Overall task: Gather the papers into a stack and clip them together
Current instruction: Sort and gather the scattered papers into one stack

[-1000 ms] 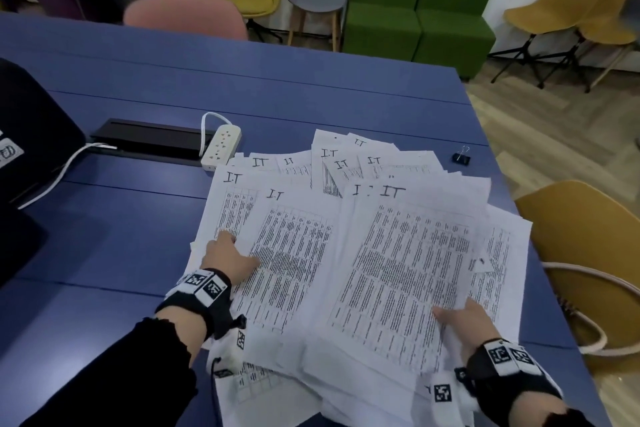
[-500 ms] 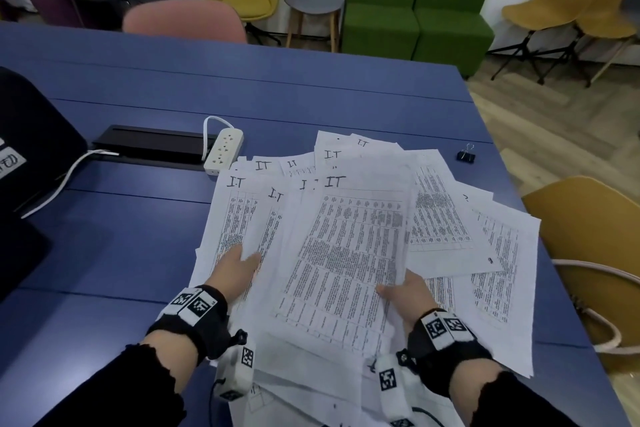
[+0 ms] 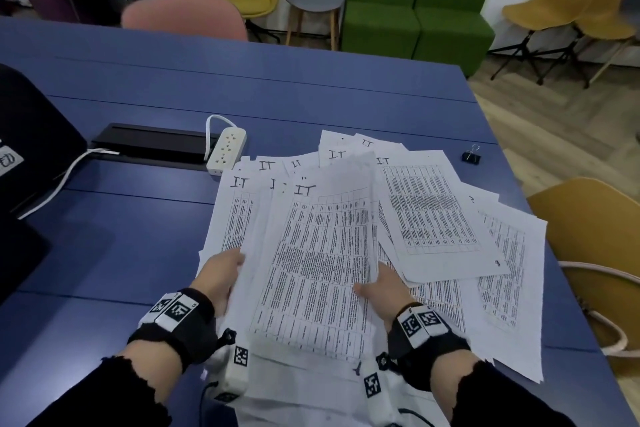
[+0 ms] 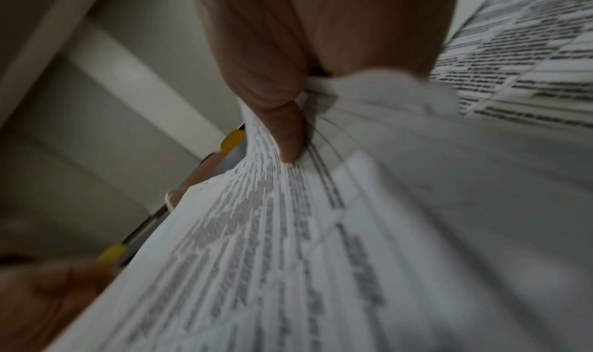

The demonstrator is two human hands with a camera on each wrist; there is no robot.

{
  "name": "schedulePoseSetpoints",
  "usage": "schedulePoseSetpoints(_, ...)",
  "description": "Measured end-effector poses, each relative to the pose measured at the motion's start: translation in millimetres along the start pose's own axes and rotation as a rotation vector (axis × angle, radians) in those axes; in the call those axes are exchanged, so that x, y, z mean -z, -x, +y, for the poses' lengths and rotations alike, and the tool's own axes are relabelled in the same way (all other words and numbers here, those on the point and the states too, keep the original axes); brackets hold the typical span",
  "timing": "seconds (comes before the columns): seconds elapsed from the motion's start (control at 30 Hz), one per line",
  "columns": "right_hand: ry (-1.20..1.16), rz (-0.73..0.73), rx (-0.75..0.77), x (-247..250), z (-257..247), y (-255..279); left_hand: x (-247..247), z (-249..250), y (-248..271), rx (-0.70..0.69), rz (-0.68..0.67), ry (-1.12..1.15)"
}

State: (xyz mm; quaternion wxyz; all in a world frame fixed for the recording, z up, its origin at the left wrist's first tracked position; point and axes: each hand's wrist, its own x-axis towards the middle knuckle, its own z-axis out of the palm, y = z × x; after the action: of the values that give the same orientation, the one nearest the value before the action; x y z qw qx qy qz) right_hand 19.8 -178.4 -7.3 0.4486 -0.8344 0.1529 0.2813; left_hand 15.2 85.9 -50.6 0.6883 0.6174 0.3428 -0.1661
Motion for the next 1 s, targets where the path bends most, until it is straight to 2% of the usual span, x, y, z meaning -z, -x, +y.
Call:
schedulePoseSetpoints(0.07,0.004,-0.009,0.031,-5,-1,2,-3,-1,1,0.039,-0.024,0.061)
schedulePoseSetpoints(0.23,0.028,-0.021,0.051,-16,-10,1,-10,-8,1,-0.108,-0.083,-0.343)
schedulePoseSetpoints(0.37,0.154,-0.012,0.111,-19,-14,-1,-8,-7,1,-0.055,-0.094,-0.502)
schedulePoseSetpoints(0.43,0.192,-0.025,0.120,-17,-15,-2,-2,-1,1,0.043,-0.114,-0.422)
schedulePoseSetpoints(0.53,0.178,-0.045,0.114,-13,-16,-3,8,4,2,0.238,-0.265,-0.101)
schedulePoseSetpoints(0.57,0.158,-0.052,0.109,-13,-15,-4,9,6,4,0.251,-0.293,-0.025)
schedulePoseSetpoints(0.63,0.128,-0.058,0.100,-12,-15,-4,12,4,-2,0.259,-0.257,0.013)
schedulePoseSetpoints(0.73,0.120,-0.046,0.105,-14,-12,-5,8,0,-11,0.178,-0.117,-0.199)
schedulePoseSetpoints(0.8,0.132,-0.032,0.123,-14,-10,-5,4,1,-10,0.076,-0.158,-0.380)
schedulePoseSetpoints(0.9,0.134,-0.027,0.137,-12,-8,-8,7,5,-2,-0.006,-0.254,-0.549)
schedulePoseSetpoints(1.0,0.131,-0.035,0.168,-5,-4,-16,19,3,-1,-0.070,-0.246,-0.509)
